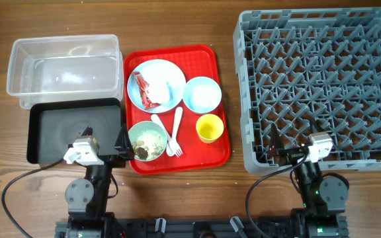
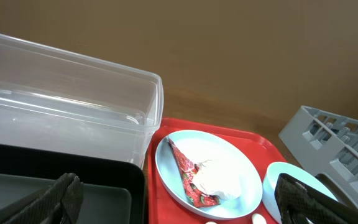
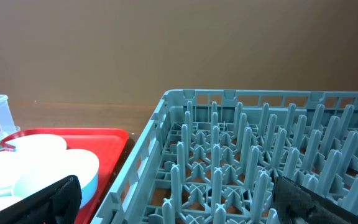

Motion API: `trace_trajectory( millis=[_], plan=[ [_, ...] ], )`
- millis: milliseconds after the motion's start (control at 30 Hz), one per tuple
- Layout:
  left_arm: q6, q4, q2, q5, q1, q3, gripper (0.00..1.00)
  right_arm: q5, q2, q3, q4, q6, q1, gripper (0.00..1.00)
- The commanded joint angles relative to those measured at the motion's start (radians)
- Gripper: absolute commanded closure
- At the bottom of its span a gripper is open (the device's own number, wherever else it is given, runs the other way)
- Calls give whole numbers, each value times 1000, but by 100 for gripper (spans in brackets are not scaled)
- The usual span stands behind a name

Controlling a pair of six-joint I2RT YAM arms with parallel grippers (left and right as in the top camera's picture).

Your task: Sort waste into correct bins and load items into the dishwasher rack

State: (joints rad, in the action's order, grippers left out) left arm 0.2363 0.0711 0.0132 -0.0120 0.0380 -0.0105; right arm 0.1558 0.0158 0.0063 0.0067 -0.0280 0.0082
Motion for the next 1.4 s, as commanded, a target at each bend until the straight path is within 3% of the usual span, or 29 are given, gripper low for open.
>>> trace_trajectory(
  millis=[0,1000,1133,1267,1367],
  plan=[
    [-20,2,-5,10,-3,5,0,-6,-2,0,3,2,5,0],
    [-20,0,-5,14,-3,5,0,-7,-2,0,8,3,5,0],
    [-20,0,2,13,-3,5,0,-16,-2,6,-1,-74,5,0],
    [-19,55,72,13,-3,-62,0,-105,45,104,-92,-131,5,0],
    [-19,127,204,13,-3,-165,0,-115,176,227,-162,-129,5,0]
  ],
)
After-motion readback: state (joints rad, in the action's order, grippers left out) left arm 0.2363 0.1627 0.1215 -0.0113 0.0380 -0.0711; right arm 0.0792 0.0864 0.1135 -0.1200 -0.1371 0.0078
